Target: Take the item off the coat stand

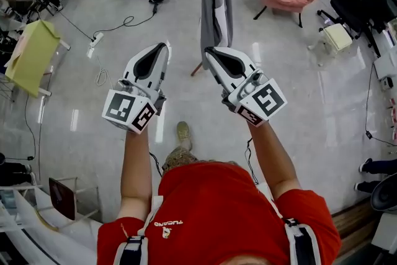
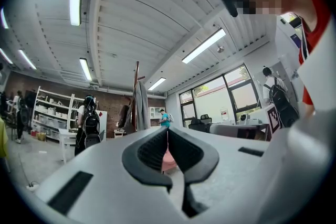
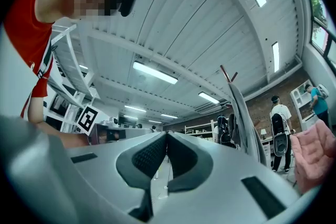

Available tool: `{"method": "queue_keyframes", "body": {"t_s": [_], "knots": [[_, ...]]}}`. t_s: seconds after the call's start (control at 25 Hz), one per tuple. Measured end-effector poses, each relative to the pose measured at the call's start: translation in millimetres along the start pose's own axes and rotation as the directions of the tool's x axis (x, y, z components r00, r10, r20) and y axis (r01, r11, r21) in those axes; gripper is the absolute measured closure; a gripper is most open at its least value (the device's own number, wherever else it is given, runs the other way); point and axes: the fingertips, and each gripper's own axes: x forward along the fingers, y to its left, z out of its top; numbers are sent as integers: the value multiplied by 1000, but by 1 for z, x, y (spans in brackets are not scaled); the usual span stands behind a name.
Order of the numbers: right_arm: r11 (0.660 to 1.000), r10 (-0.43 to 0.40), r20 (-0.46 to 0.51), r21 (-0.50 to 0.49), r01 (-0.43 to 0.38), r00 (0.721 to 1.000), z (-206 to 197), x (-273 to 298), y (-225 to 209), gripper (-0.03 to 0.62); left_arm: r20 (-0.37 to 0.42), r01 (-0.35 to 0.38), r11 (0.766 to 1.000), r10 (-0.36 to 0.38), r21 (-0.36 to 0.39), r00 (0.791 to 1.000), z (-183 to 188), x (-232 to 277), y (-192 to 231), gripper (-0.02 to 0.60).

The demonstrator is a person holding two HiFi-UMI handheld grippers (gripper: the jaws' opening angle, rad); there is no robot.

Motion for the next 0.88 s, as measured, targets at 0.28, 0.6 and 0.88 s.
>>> {"method": "queue_keyframes", "body": {"t_s": [0.28,0.6,0.88], "knots": [[999,-41,-10,-36,40,999,-15,53,-56,569,23,26,999,-25,-19,999,-7,64,74,569],[987,-131,-1,-92,131,991,-24,149,-141,569,61,82,996,-80,-28,995,-8,175,198,567],[969,-210,-4,-132,208,978,-32,219,-199,569,72,160,987,-158,-28,985,-2,277,285,463]]}}
